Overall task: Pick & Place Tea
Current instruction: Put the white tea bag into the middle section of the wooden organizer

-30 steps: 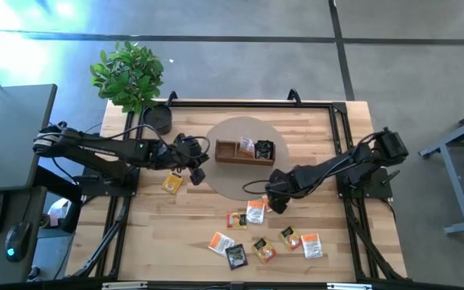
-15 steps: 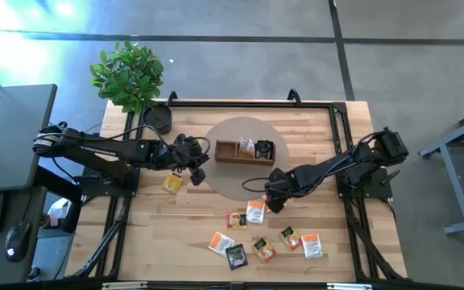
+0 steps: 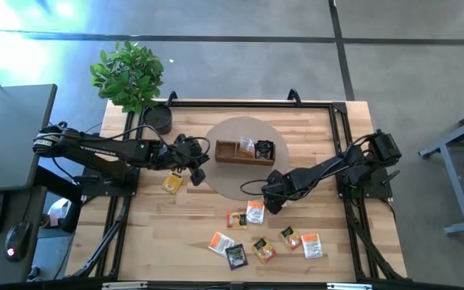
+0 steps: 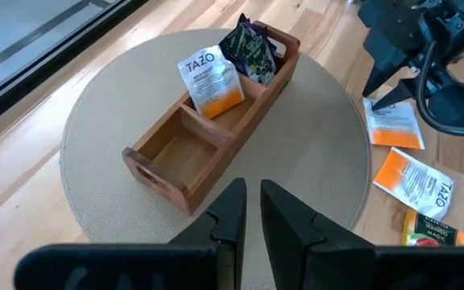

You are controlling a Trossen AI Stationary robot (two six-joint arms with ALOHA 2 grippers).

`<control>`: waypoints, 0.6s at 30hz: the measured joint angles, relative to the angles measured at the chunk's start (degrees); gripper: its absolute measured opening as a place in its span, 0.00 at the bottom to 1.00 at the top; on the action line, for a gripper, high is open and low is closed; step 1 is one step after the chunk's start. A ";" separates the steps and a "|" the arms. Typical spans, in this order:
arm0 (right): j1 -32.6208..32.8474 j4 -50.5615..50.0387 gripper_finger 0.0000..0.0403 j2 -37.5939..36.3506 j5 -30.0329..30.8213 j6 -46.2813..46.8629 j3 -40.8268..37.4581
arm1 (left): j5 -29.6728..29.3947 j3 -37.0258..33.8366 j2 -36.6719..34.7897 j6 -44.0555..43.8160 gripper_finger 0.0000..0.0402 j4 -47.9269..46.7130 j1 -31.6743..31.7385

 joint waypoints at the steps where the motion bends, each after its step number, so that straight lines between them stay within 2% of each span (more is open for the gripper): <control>1: 0.00 0.27 0.27 -0.04 0.12 -0.30 -0.04 | 0.00 0.00 0.00 0.00 0.10 0.05 0.00; 8: -0.02 0.91 0.03 -0.04 0.32 -4.02 -0.15 | 0.00 0.00 0.00 -0.24 0.10 0.13 0.00; 13: -0.03 0.73 0.04 -0.35 0.23 -7.46 -0.15 | 0.01 0.00 0.00 -0.31 0.10 0.19 0.00; 18: 0.01 -3.54 0.01 -3.58 -0.10 -12.31 2.07 | 0.00 0.00 -0.02 -0.29 0.10 0.45 0.00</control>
